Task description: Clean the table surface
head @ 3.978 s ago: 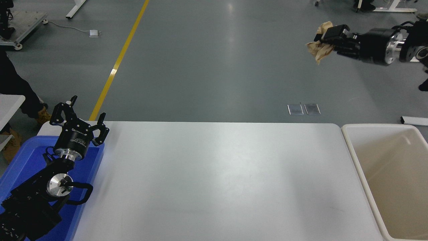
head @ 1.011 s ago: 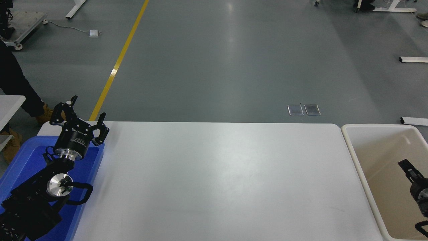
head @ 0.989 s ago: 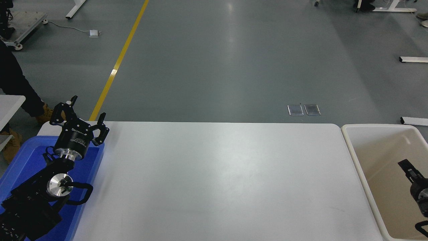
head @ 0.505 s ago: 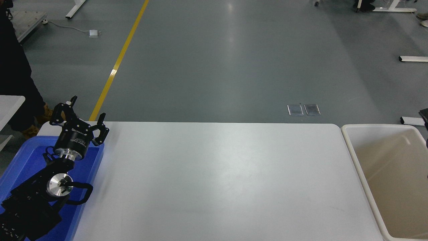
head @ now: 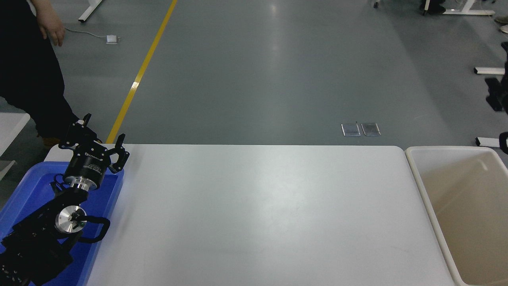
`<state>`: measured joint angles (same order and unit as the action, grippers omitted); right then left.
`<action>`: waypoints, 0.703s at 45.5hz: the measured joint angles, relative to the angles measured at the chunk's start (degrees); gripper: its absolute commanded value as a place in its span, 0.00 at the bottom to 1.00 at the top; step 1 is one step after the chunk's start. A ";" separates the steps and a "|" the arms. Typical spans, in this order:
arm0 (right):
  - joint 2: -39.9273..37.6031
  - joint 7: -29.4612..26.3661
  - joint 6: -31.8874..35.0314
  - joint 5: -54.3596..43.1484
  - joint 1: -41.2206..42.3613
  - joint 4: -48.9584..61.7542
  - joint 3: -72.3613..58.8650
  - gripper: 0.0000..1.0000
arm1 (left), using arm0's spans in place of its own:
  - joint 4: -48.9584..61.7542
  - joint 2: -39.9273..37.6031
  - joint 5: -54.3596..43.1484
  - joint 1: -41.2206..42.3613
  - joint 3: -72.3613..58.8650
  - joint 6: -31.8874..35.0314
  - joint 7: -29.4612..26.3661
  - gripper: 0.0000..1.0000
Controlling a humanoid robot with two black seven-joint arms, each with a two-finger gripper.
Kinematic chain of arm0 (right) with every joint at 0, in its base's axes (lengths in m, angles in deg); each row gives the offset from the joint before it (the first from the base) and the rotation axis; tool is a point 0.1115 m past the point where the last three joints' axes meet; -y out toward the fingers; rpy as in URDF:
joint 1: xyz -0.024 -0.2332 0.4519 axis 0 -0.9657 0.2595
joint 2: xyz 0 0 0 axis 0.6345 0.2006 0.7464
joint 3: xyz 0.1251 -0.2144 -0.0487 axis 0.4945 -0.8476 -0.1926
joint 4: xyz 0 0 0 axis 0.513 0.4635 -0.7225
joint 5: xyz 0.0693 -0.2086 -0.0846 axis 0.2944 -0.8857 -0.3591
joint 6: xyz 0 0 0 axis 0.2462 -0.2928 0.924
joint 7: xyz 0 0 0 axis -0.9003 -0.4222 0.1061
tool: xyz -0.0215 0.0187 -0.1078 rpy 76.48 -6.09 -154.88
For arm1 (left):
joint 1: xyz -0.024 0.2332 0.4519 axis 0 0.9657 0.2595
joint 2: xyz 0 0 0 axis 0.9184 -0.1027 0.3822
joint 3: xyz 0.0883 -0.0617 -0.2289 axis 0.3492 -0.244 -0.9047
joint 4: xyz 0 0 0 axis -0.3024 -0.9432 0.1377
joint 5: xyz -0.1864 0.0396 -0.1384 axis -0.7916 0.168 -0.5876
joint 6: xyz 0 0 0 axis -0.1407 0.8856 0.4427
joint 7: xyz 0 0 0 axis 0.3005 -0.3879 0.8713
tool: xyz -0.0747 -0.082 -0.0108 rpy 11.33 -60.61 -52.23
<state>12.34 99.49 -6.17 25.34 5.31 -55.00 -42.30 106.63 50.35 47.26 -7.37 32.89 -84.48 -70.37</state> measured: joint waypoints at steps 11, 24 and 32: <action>2.12 5.96 0.49 -0.01 -4.30 -5.17 3.24 0.99 | 0.00 -0.01 0.03 0.00 0.00 0.01 0.00 1.00; 6.65 8.85 0.65 0.01 -11.26 -6.51 4.22 0.99 | 0.00 -0.04 0.04 0.01 0.00 0.01 0.01 1.00; 8.81 9.39 0.69 0.01 -14.37 -6.71 4.40 0.99 | 0.00 -0.04 0.03 0.00 0.00 0.00 0.00 1.00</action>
<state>21.15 108.88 -5.48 25.35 -9.06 -61.70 -37.90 106.64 50.31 47.29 -7.36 32.89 -84.48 -70.36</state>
